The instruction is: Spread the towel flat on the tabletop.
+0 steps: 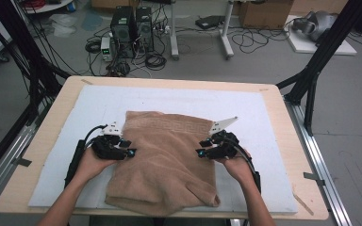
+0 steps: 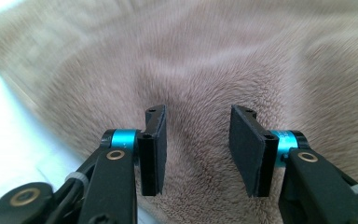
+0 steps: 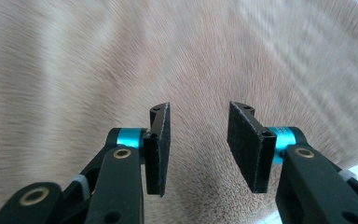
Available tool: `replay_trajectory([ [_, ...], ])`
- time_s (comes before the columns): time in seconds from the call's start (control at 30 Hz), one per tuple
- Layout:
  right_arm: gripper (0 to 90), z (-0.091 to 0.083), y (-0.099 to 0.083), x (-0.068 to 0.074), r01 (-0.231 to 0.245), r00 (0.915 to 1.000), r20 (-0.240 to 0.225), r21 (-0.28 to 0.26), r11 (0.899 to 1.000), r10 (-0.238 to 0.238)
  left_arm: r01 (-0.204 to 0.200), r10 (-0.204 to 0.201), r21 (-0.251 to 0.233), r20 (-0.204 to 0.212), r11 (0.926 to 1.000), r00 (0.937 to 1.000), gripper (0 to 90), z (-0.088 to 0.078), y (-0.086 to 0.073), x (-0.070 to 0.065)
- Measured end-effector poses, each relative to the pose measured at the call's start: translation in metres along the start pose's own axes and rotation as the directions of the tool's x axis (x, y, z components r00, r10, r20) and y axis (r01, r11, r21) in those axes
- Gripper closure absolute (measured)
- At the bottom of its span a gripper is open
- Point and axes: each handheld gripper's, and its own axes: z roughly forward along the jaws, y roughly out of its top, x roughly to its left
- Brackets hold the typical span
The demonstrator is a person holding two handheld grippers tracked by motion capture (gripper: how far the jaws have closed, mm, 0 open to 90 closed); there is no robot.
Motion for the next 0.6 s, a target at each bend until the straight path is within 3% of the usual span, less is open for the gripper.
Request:
replay_trajectory([
  [0.1,67.4,0.013,-0.005,-0.002,-0.007,1.0000,-0.006,0.070,0.998,0.007,-0.009,0.009,0.010,0.014,0.9999,0.9999,71.4,0.001,0.000,0.000],
  [0.17,76.7,0.016,-0.009,-0.001,0.007,1.0000,-0.004,0.049,0.999,-0.006,-0.010,0.010,0.017,0.019,0.9998,0.9998,78.8,0.000,-0.001,-0.002],
  [0.2,83.8,0.015,-0.011,-0.001,0.002,0.9996,-0.027,0.047,0.999,0.000,-0.016,0.016,0.022,0.018,0.9996,0.9997,81.7,-0.001,0.000,-0.002],
  [0.4,85.7,0.009,-0.012,0.011,0.038,0.9941,-0.103,0.047,0.998,-0.033,-0.042,0.041,0.008,0.025,0.9991,0.9988,84.9,-0.016,-0.005,-0.009],
  [0.6,83.0,-0.001,-0.013,0.029,0.062,0.9801,-0.191,0.038,0.997,-0.054,-0.047,0.049,-0.031,0.084,0.9984,0.9953,84.5,-0.031,-0.014,-0.019],
])
